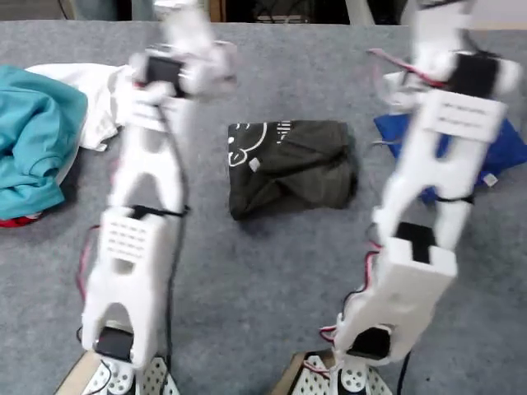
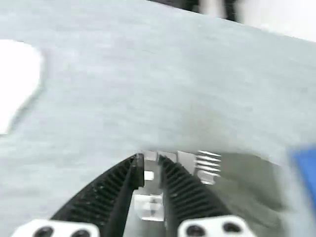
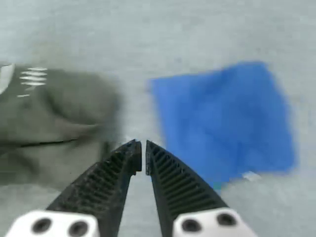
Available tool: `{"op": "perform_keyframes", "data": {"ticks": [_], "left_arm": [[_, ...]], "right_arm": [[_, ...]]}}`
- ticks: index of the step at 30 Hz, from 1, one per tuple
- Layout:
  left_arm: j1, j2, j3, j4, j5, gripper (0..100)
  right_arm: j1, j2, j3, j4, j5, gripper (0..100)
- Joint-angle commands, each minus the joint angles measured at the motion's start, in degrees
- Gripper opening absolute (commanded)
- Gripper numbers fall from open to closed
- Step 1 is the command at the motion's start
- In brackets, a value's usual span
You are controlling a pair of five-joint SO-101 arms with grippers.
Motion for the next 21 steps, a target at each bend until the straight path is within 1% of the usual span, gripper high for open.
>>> {"op": "perform_keyframes", "data": {"ticks": [1,3,5,7,9,12,15,19,21], "left_arm": [[-7.52,-2.37,-1.27,3.25,-4.13,3],[-10.77,-2.99,1.36,3.25,-5.54,3],[-12.09,-3.69,4.7,3.25,-7.82,3],[-12.35,-5.45,9.27,3.34,-10.37,3],[-12.53,-9.14,15.69,3.34,-12.66,3],[-12.62,-18.2,29.23,3.34,-14.51,3],[-12.18,-26.9,45.05,1.49,-14.51,3],[-10.24,-36.4,67.74,-10.37,-14.42,3],[-7.69,-39.65,78.64,-17.05,-14.15,3]], "right_arm": [[-12.57,0.75,5.76,-2.64,-1.23,2.2],[-17.49,3.91,10.15,-7.65,-1.32,2.2],[-20.48,8.48,13.85,-14.59,-3.43,2.2],[-20.92,13.41,15.34,-19.87,-7.12,2.2],[-20.66,17.19,14.11,-20.75,-9.41,2.2],[-19.08,21.05,10.86,-17.23,-10.02,2.2],[-17.41,23.69,6.64,-10.37,-10.02,2.1],[-15.47,25.8,3.21,0.35,-9.58,2.1],[-14.42,25.36,4.88,0.88,-10.11,2.1]]}}
